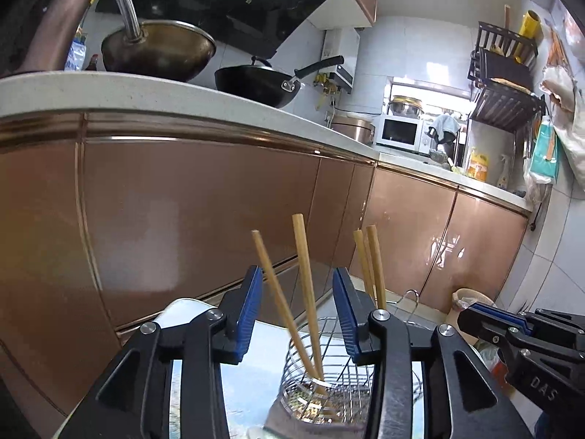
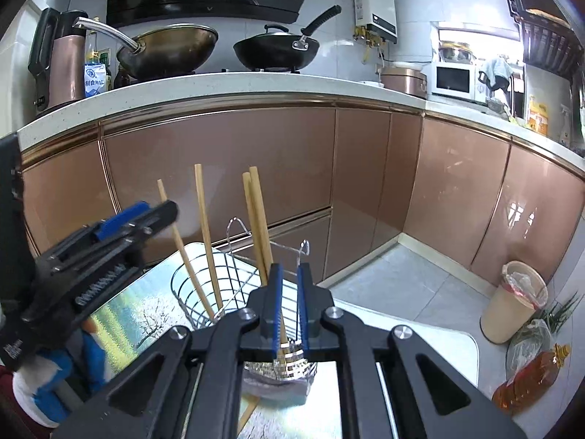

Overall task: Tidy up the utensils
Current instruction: 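Open both tools to drop the chopsticks into the holder, then withdraw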

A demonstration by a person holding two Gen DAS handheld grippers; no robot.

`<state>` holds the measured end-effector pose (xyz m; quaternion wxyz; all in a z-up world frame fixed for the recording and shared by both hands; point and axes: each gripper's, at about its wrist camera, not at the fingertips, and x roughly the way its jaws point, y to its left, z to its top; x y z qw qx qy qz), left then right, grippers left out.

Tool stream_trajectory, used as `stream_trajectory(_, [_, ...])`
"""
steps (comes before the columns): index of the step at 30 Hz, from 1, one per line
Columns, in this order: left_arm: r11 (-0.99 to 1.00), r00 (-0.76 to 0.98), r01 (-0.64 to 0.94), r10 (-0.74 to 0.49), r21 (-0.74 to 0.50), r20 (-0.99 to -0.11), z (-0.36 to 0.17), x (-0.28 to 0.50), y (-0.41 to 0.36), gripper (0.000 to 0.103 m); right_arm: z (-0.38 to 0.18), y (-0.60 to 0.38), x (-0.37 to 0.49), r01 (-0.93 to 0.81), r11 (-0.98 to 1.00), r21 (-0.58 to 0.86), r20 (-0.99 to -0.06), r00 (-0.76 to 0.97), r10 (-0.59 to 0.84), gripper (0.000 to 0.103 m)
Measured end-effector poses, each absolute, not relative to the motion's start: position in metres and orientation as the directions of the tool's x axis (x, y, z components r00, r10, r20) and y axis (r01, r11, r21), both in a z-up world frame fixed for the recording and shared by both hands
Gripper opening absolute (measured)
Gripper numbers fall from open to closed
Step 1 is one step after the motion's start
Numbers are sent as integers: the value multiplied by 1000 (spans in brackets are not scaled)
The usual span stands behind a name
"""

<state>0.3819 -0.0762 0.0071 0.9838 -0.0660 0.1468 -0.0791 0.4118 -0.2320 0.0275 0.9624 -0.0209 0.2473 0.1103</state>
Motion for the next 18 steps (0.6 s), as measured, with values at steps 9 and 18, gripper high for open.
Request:
stream_trajectory(9, [985, 946, 142, -164, -99, -281, 50, 338, -44, 56, 69, -240, 360, -195, 981, 14, -459, 870, 180, 8])
stream_trajectory(18, [985, 907, 146, -168, -87, -386, 101, 301, -1, 64, 136, -253, 300, -155, 988, 14, -412, 899, 147, 14])
